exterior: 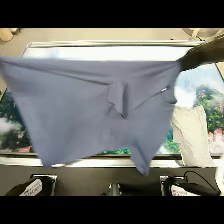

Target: Fold the shirts.

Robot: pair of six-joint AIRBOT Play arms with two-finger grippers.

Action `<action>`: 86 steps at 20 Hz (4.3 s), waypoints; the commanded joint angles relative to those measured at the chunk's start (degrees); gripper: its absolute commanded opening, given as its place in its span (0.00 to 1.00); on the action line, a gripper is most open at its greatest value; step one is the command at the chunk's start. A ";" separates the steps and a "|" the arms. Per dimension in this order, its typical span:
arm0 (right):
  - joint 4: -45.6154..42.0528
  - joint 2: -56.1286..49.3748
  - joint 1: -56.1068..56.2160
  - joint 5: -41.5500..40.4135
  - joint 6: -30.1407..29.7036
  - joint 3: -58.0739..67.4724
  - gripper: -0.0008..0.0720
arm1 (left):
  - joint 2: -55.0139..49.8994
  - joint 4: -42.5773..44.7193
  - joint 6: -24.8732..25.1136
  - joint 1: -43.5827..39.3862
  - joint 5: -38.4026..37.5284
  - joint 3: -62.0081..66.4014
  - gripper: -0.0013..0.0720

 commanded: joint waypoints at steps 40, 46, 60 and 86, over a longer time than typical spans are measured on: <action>16.22 -23.21 -5.33 4.87 -9.46 -24.52 0.77 | -11.93 -4.42 5.05 2.67 0.94 -48.28 0.06; 13.75 -23.50 -4.90 2.27 -5.73 -25.55 0.76 | -10.21 -4.42 6.60 2.67 0.92 -48.28 0.06; 4.61 5.01 -4.90 -10.43 -11.41 0.98 0.03 | 11.96 -4.42 0.83 2.69 4.22 -3.02 0.05; -1.36 -5.27 -4.87 17.94 -2.82 7.19 0.03 | 4.33 3.30 -1.22 1.14 -6.12 -9.62 0.05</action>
